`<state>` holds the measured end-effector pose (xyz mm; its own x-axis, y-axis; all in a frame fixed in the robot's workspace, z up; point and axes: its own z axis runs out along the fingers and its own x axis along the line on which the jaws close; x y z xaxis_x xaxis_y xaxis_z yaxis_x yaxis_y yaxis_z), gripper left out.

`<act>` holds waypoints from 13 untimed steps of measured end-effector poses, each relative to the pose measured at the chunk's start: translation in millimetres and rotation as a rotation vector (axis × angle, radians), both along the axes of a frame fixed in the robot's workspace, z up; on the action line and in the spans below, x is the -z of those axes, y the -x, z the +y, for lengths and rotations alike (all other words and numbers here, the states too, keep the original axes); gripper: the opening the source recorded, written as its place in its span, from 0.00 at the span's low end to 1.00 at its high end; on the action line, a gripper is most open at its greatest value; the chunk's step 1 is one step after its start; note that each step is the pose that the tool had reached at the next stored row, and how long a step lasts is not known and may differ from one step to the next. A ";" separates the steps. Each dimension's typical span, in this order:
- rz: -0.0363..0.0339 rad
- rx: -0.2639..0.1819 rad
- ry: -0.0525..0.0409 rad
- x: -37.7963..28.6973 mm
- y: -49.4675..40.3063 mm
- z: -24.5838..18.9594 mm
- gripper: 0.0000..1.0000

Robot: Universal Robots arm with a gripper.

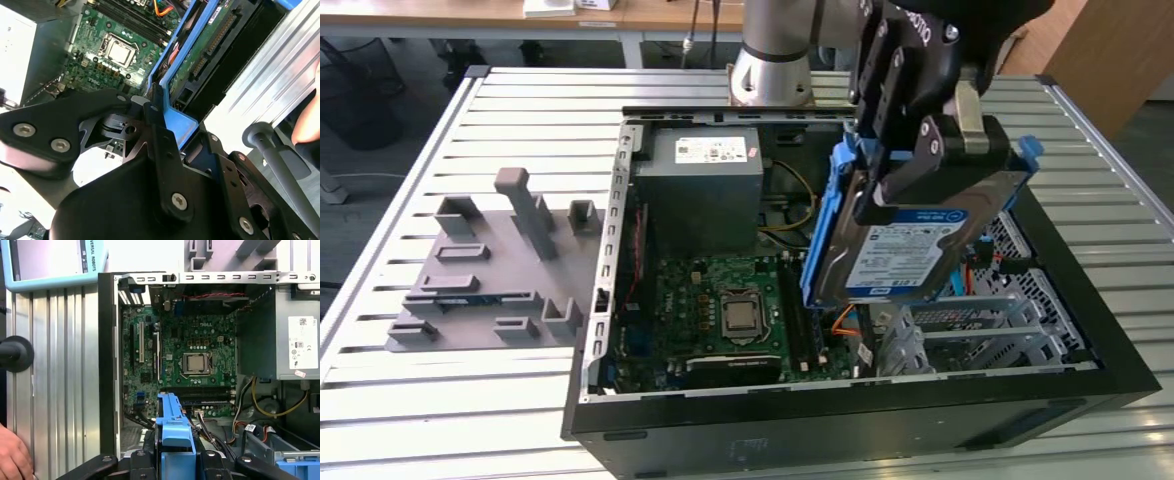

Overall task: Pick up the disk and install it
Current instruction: 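Insert the disk into the insertion slot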

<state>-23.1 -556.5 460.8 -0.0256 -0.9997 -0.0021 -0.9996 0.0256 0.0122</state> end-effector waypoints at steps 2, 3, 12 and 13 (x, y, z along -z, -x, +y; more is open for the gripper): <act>0.0000 0.000 0.0000 0.3 -5.0 -1.9 0.36; 0.0000 0.000 0.0000 0.4 -8.8 -2.4 0.36; 0.0000 0.000 0.0000 2.6 -49.1 -4.3 0.36; 0.0000 0.000 0.0001 2.9 -53.1 -4.5 0.36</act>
<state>30.1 -561.1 457.9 -0.0256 -0.9997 -0.0020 -0.9996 0.0256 0.0122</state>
